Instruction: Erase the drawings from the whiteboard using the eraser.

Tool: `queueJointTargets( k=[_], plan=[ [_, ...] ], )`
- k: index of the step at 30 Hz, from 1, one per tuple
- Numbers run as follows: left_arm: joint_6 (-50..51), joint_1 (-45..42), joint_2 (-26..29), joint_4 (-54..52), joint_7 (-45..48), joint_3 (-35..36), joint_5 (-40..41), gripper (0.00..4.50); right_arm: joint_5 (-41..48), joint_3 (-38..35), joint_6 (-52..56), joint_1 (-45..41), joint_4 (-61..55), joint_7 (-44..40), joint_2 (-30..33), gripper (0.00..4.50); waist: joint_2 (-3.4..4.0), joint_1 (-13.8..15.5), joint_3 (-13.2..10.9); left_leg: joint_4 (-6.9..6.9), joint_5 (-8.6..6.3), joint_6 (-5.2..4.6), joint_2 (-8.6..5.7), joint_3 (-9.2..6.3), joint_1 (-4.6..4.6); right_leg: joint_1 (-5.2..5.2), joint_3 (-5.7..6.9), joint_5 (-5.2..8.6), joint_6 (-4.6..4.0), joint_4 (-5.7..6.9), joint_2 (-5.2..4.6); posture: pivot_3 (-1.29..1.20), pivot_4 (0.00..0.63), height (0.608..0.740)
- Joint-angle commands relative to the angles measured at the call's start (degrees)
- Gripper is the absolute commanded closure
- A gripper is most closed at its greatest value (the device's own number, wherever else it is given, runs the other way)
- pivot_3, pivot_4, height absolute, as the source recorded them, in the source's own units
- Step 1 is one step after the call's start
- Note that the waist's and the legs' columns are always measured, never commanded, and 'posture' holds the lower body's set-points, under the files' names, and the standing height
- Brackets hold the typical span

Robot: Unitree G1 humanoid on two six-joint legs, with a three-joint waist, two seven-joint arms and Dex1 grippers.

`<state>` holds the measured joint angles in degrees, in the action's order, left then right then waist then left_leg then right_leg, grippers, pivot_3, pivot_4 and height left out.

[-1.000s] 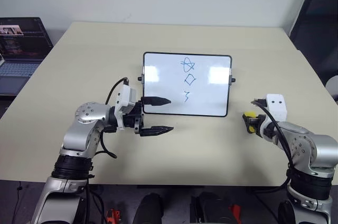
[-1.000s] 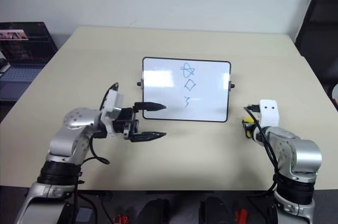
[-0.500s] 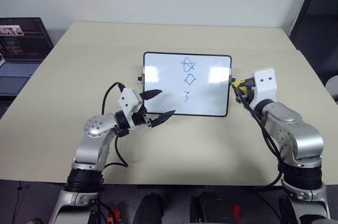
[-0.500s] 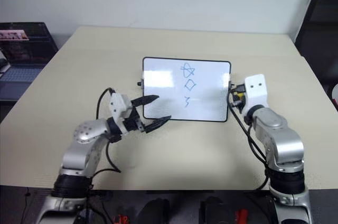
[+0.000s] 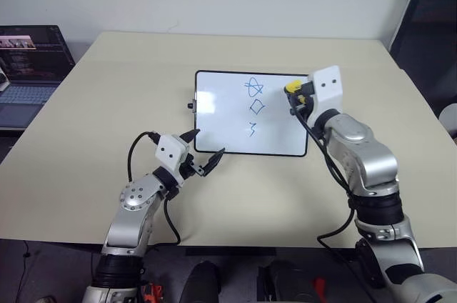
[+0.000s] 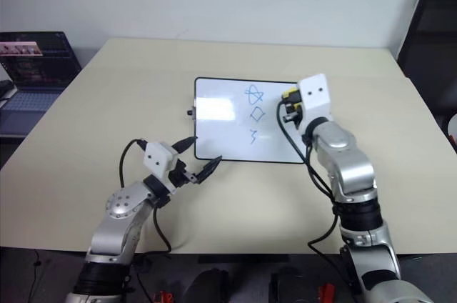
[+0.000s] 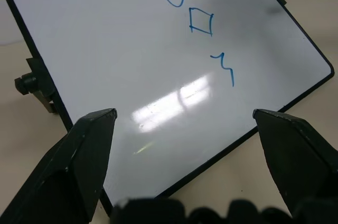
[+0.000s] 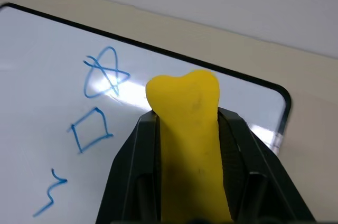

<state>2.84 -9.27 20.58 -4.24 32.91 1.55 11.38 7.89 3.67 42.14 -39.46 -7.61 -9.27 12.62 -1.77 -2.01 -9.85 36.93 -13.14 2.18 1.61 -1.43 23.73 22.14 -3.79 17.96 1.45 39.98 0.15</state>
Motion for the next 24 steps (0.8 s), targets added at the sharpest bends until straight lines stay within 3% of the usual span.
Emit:
queueJointTargets(
  k=[1,13,24],
  plan=[
    [-2.10,0.22,-0.45,-2.51,-1.14,0.11,-0.53,0.00,-0.81,0.87,-4.00,-3.07,1.91,-0.62,-1.54,3.41,0.00,0.06,0.00,0.00,0.00,0.00,-0.01,-0.01,0.01,0.00,0.01,0.00,0.00,-0.01,0.00,0.00,0.150,0.740],
    [-3.25,-2.89,-0.99,-1.30,0.25,-1.94,-0.21,0.00,-7.76,2.83,-15.58,-11.59,19.01,0.06,-1.85,3.41,0.00,0.07,0.00,-0.02,0.00,0.00,-0.02,0.01,0.01,0.02,0.05,0.00,-0.01,-0.02,-0.05,0.00,0.150,0.740],
    [-2.94,-3.93,-0.29,-1.57,0.12,-1.01,0.06,0.00,-11.21,3.95,-18.19,-13.63,23.24,-0.97,-2.93,3.41,0.00,0.05,0.00,-0.05,0.00,0.00,0.00,0.04,0.04,0.07,0.02,0.00,-0.01,-0.03,-0.07,0.00,0.150,0.740]
  ],
)
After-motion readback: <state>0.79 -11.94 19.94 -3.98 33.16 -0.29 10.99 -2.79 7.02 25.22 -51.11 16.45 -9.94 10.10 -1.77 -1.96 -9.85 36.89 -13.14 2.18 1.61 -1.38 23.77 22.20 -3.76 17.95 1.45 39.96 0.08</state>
